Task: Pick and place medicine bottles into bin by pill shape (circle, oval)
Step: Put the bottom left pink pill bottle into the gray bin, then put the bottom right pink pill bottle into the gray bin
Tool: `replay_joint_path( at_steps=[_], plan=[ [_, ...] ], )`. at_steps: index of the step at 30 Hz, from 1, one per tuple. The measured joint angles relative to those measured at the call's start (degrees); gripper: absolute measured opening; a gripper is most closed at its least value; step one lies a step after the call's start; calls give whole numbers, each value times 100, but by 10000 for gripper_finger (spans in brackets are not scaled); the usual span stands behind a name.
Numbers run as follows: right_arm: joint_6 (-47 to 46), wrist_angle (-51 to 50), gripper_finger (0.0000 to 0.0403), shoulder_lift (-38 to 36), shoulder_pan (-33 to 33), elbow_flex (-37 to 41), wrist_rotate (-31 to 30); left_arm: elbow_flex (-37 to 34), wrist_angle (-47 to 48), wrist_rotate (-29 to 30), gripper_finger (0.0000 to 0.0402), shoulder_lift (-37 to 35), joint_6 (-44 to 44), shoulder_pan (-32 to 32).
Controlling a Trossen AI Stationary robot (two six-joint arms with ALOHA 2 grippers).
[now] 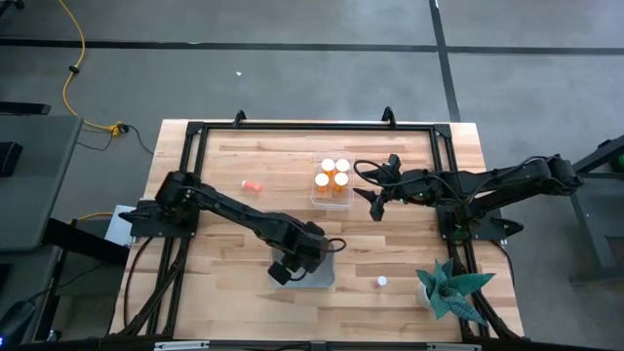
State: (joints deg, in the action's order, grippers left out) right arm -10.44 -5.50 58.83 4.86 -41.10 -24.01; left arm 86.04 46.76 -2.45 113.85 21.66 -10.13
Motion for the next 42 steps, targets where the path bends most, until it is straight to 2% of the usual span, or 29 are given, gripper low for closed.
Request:
replay_joint_path(
  at_steps=[14,22,29,31,35,38,42],
  plan=[
    [0,-79,226,0,0,-2,-2,-2,-37,180,123,89,150,0],
    [0,-91,226,0,0,-2,-2,75,62,178,196,47,146,4],
    [0,-67,226,0,0,-2,-2,830,1317,117,240,9,45,198],
    [0,-41,226,0,0,-2,-2,978,1680,-7,242,-160,-200,359],
    [20,28,226,0,0,-2,0,898,1644,-571,237,-858,-986,759],
    [-4,33,226,-2,0,-2,4,545,1065,-589,227,-1680,-1569,1066],
    [-71,68,226,0,2,-2,117,-587,-741,-417,211,-3110,-2494,1342]
  ],
)
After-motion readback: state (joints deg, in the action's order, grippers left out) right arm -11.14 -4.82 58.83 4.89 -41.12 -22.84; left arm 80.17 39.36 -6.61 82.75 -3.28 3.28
